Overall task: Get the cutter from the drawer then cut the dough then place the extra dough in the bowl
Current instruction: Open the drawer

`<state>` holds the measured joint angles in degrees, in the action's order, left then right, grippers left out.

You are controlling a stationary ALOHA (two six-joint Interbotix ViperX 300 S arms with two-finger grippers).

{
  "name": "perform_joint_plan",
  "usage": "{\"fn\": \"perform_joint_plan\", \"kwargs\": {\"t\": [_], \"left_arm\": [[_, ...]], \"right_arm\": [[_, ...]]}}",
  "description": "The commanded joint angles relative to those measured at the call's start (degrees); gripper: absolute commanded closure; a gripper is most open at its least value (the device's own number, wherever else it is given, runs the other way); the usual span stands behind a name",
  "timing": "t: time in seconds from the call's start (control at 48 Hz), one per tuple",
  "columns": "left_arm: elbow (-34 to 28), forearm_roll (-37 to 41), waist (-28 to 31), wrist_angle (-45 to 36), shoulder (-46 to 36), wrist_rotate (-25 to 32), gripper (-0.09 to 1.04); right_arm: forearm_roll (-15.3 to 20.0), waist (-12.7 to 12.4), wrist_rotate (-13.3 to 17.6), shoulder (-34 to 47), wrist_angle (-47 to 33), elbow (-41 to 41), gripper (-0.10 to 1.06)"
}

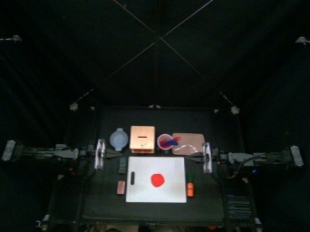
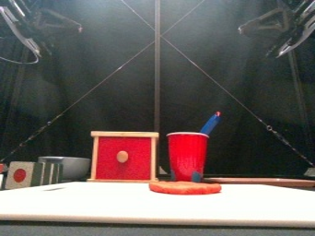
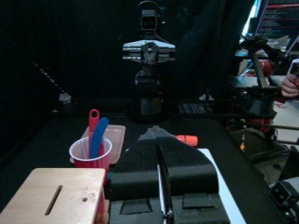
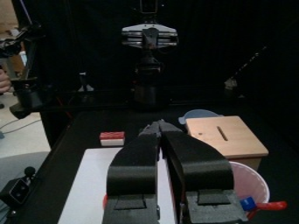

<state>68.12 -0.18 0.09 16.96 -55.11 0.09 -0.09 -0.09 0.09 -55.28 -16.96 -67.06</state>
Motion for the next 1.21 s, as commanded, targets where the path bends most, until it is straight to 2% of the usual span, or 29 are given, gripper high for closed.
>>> {"fn": "perform_joint_plan", "kwargs": {"t": [0.021, 0.146, 0.229, 0.354, 0.458, 0.562, 0.708, 0.896, 1.021, 1.208], "left_arm": [[0.3, -0.5, 1.3, 4.3, 4.5, -0.5, 0.95], [0.9, -3.3, 1.0, 11.5, 10.1, -0.6, 0.93], [1.3, -7.6, 0.7, 16.9, 16.3, -0.6, 0.92], [1.0, -20.3, -2.3, 22.0, 26.4, -0.7, 0.92], [-0.5, -33.2, -6.2, 25.9, 33.8, -0.6, 0.92], [-2.6, -42.1, -10.1, 29.5, 39.3, -0.7, 0.92], [-7.4, -51.6, -14.9, 32.1, 44.9, -1.9, 0.92], [-9.9, -53.0, -15.7, 32.1, 50.6, -3.8, 0.92], [-11.3, -54.0, -15.7, 32.1, 52.6, -5.5, 0.90], [-13.8, -59.9, -15.6, 32.8, 54.4, -11.1, 0.88]], "right_arm": [[-1.2, -3.7, -0.8, 3.6, -0.9, 1.1, 0.94], [-5.0, -8.2, -0.6, 13.6, -4.0, 4.0, 0.94], [-8.3, -9.8, -0.8, 22.5, -8.6, 8.3, 0.94], [-13.6, -13.0, -0.7, 38.1, -14.4, 17.8, 0.94], [-17.8, -15.3, -0.8, 48.7, -14.8, 25.0, 0.94], [-21.0, -16.8, -0.7, 57.4, -15.1, 31.1, 0.94], [-23.3, -17.8, -0.7, 65.8, -14.9, 39.0, 0.94], [-23.7, -18.9, -0.7, 72.2, -13.0, 46.5, 0.94], [-23.8, -19.2, -0.7, 74.0, -10.5, 48.1, 0.94], [-23.8, -19.2, -0.7, 74.5, -7.9, 48.3, 0.94]]}}
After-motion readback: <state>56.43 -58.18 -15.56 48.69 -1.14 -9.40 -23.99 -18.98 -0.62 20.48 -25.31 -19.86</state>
